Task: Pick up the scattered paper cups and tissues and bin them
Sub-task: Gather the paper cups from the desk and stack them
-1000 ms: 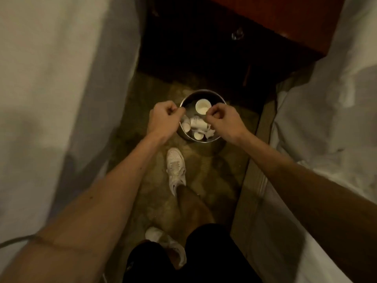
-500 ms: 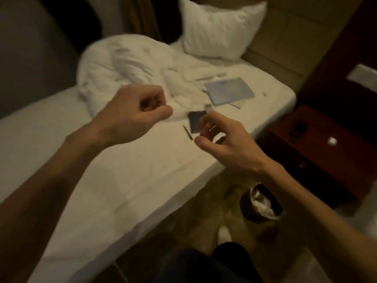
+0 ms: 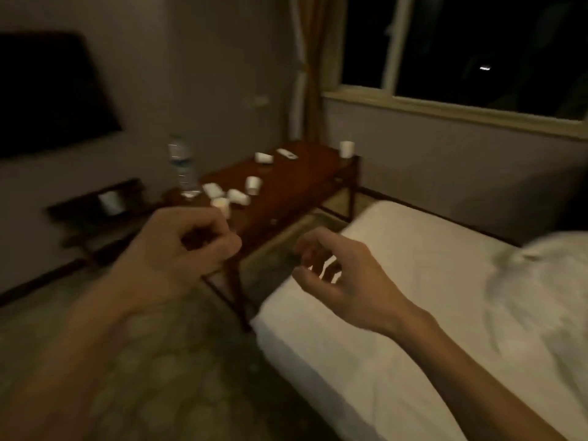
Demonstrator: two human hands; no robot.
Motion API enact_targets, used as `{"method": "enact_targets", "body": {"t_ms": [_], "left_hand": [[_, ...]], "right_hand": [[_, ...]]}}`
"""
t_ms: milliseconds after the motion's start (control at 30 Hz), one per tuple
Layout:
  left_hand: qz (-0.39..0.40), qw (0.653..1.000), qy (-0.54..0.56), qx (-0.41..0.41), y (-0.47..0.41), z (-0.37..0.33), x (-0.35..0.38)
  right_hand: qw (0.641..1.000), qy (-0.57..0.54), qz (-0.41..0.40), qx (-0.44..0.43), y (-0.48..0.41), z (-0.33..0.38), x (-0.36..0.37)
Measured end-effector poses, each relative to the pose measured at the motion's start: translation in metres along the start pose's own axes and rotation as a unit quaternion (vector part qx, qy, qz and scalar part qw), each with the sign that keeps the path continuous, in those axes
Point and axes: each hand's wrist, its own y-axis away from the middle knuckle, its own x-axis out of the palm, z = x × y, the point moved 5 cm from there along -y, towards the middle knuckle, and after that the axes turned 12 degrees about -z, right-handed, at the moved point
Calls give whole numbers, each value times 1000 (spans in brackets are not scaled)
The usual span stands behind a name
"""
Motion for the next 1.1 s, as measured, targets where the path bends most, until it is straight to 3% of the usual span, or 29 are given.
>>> {"method": "enact_targets", "body": {"t_ms": [133, 300, 433, 600, 700, 1100], "left_hand": [[-75, 996, -39, -26, 23, 45, -69], [-32, 989, -131, -63, 8, 143, -82], [-4, 990, -96, -104, -24, 244, -79], [-29, 982, -34, -184, -78, 385, -79], [5, 975, -15, -224, -115, 449, -58], [111, 942, 16, -316, -259, 641, 65]], "right_hand": [[992, -48, 100, -56, -47, 22, 95], [983, -13, 175, -49, -98, -2, 188], [976, -29, 216, 18, -149, -50, 255], [967, -90, 193, 142, -214, -106, 342], [960, -94, 165, 208, -242, -143, 379], [919, 5, 89, 383, -391, -366, 470]]}}
